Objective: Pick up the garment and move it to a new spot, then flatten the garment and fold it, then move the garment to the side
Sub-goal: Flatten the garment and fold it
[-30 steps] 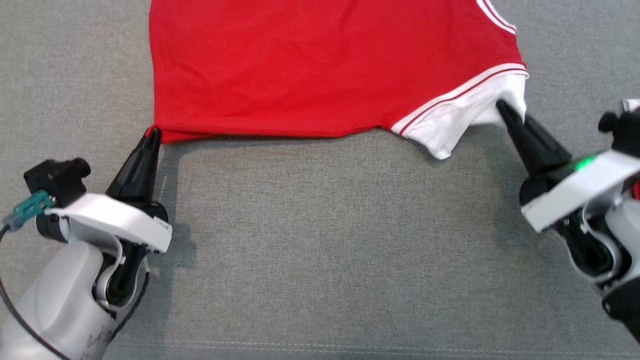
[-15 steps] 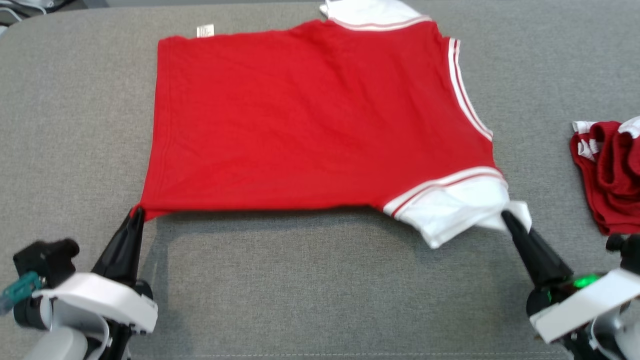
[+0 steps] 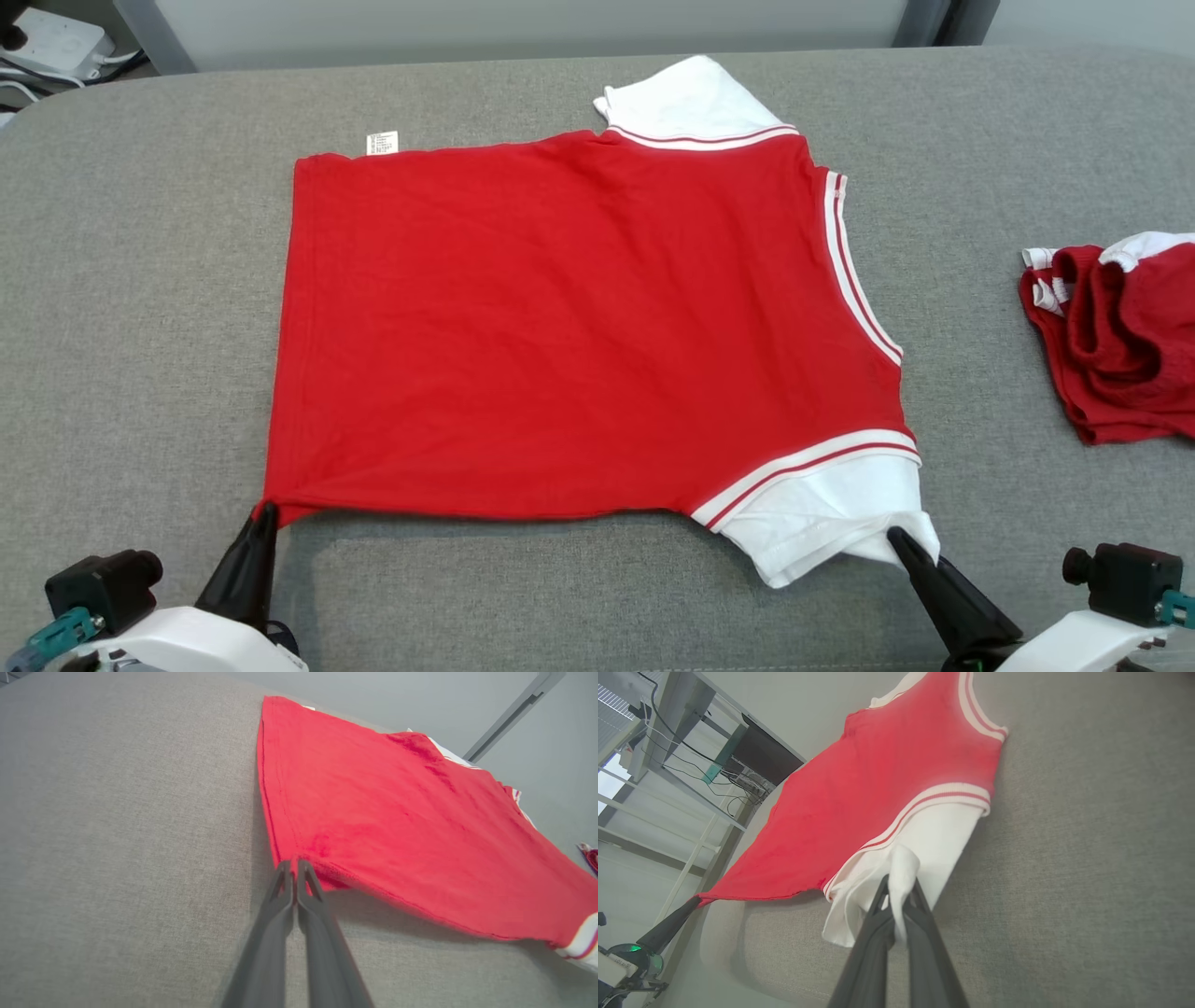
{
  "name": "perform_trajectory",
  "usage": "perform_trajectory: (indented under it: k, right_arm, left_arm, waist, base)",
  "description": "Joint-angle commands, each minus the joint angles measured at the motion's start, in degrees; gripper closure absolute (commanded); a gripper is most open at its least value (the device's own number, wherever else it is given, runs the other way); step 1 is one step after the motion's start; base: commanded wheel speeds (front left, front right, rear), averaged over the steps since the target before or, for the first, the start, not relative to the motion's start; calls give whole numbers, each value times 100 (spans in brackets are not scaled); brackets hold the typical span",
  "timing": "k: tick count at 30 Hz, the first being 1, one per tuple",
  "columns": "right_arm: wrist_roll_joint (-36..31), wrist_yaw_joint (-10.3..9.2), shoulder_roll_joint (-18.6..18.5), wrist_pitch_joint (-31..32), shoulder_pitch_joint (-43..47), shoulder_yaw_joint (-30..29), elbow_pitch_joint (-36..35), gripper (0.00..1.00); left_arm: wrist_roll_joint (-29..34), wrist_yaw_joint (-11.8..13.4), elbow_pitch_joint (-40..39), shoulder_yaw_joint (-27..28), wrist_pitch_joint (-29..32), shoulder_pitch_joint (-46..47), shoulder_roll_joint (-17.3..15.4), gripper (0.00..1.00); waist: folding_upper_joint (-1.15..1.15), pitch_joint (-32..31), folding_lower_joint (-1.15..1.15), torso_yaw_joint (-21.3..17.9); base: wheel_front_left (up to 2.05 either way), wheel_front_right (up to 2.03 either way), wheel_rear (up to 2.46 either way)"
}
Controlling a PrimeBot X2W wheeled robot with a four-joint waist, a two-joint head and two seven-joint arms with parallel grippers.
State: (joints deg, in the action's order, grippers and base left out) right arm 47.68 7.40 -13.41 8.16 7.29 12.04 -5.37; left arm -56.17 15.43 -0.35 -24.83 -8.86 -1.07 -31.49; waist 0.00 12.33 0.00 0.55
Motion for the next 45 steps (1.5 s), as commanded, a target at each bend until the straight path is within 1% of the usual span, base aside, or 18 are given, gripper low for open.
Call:
perform_trajectory:
  k: [1,2,5,8,11,14,17,20,22,24,28,31,34,37,40,42,45]
  right_arm:
    - [-103,9,-36,68,-25,38,-112,0]
    - [-211,9,-17,120,-41,5,-96,0]
    - [-363,9,33,190,-56,-149,-111,0]
    - [-464,9,-27,147,-89,-384,-285,0]
    - [-692,9,-151,-179,-241,-706,-558,0]
    - [-1042,9,-257,-511,-512,-982,-681,0]
    - [-1678,9,-393,-842,-923,-1060,-658,0]
    - [-2138,9,-453,-1192,-1306,-907,-431,0]
    - [-2298,9,-426,-1372,-1482,-805,-166,0]
    - [-2578,9,-480,-1512,-1607,-679,109,0]
    - [-2632,9,-378,-1626,-1628,-471,631,0]
    - [-2690,9,-368,-1709,-1565,-482,844,0]
    - [-2798,9,-314,-1811,-1423,-505,1098,0]
    - [-2922,9,-226,-1914,-1282,-540,1242,0]
    - [-2986,9,-129,-2001,-1131,-598,1370,0]
    - [-3042,9,-75,-2047,-1033,-616,1423,0]
    - [-3178,9,-39,-2085,-920,-632,1490,0]
  left_arm:
    - [-68,8,-78,244,-36,133,-97,23]
    - [-78,-14,-44,199,20,142,-93,0]
    - [-75,-22,-6,180,3,155,-61,0]
    - [71,115,-128,217,-72,143,-160,0]
    - [307,296,-475,337,-227,188,-307,0]
    - [582,497,-849,464,-317,342,-467,0]
    - [760,566,-1070,515,-333,534,-583,0]
    - [912,622,-1062,583,-366,747,-658,0]
    - [990,638,-992,598,-392,860,-662,0]
    - [1108,701,-912,616,-434,923,-653,0]
    - [1304,811,-776,546,-494,837,-578,0]
    - [1355,827,-696,552,-533,734,-498,0]
    - [1394,735,-524,588,-577,531,-388,0]
    - [1493,520,-350,678,-604,358,-291,0]
    - [1674,190,-213,794,-610,231,-166,0]
    - [1774,-80,-90,859,-611,160,-81,0]
    - [1885,-472,152,907,-612,87,-52,0]
  waist:
    - [0,-27,0,18]
    - [0,-42,0,24]
    - [0,-120,0,44]
    - [0,-230,0,51]
    - [0,-353,0,60]
    - [0,-483,0,58]
    - [0,-625,0,17]
    - [0,-768,0,-14]
    - [0,-869,0,-22]
    - [0,-960,0,-26]
    - [0,-1112,0,-6]
    - [0,-1178,0,32]
    - [0,-1264,0,87]
    - [0,-1344,0,131]
    - [0,-1414,0,184]
    - [0,-1463,0,218]
    - [0,-1517,0,244]
  base:
    - [0,0,0]
    - [0,0,0]
    - [0,0,0]
    - [0,0,0]
    - [0,0,0]
    - [0,0,0]
    - [0,0,0]
    - [0,0,0]
    - [0,0,0]
    - [0,0,0]
    - [0,0,0]
    - [0,0,0]
    - [0,0,0]
    - [0,0,0]
    - [0,0,0]
    - [0,0,0]
    - [0,0,0]
